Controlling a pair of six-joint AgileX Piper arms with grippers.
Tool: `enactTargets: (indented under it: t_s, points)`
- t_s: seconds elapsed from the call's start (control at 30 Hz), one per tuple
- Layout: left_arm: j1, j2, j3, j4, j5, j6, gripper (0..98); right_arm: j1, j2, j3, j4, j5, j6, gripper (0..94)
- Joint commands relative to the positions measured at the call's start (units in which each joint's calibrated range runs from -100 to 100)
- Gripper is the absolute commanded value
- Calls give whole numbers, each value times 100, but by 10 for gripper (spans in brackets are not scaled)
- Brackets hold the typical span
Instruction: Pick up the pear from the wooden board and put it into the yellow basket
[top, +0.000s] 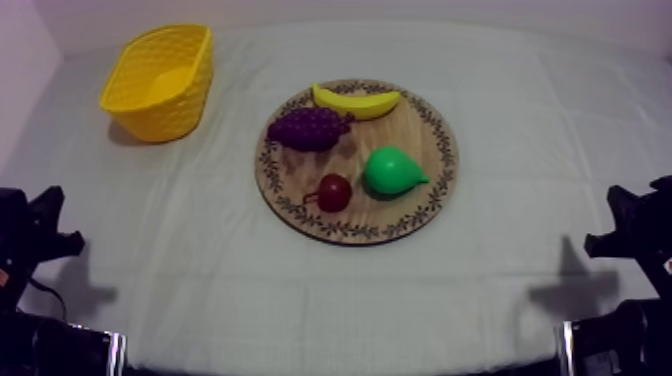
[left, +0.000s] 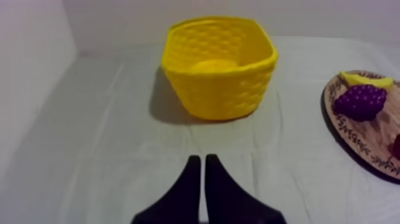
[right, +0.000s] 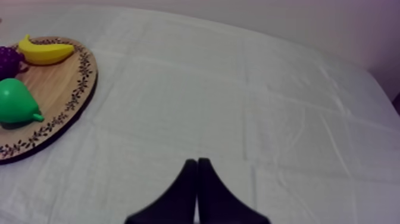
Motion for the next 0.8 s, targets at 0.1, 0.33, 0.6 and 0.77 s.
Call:
enactTargets:
  t_s: [0.1, 0.33, 0.6, 0.77]
  points:
    - [466, 1570, -1880, -568, -289, 172, 4, 0, 1, 3, -1, 8, 4, 3]
    - [1363, 3650, -4904, -892, 190, -121, 1, 0, 1, 3, -1, 8, 2, 3]
    - [2464, 5521, -6874, -865, 255, -455, 1, 0, 1, 3, -1, 8, 5, 3]
    - [3095, 6434, -7368, -893, -2, -454, 2, 0, 1, 3, -1, 8, 5, 3]
